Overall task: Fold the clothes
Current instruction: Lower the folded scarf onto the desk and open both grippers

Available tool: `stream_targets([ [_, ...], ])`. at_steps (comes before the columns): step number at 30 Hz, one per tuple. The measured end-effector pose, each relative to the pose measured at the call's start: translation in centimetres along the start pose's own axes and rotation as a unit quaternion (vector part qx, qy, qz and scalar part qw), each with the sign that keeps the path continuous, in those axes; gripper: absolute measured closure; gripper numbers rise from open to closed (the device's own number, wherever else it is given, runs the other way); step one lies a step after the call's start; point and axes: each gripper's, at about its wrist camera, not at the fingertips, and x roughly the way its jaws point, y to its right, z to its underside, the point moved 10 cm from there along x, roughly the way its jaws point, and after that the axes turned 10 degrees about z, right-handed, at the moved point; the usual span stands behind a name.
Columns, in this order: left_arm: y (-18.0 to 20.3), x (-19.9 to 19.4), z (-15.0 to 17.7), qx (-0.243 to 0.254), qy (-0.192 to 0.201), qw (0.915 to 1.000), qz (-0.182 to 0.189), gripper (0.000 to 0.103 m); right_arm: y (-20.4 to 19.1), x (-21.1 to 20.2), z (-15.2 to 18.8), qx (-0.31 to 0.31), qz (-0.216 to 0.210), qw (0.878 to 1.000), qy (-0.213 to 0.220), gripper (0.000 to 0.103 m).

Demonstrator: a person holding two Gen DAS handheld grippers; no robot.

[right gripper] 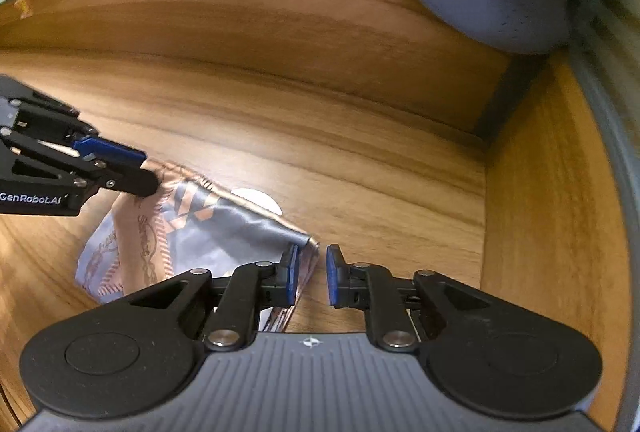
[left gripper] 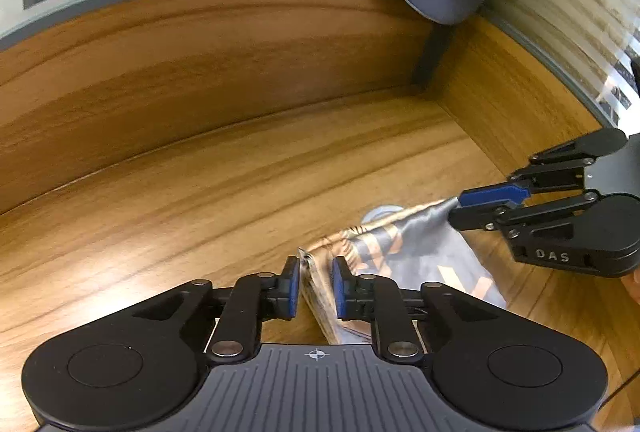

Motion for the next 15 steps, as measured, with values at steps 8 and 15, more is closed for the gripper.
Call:
stream_targets([
  [8, -0.1, -2.0, -0.2, -0.007, 0.013, 0.9999, -0.007, 0.058, 0.8, -3.4, 0.1, 0.032, 0.011, 0.999, 0.007, 0.085],
  [15, 1.6, -5.4, 0.3, -0.001, 0.03, 0.9995, -0.013, 0.045, 0.6, -7.5, 0.6, 0.059, 0.016, 0.998, 0.018, 0.076],
])
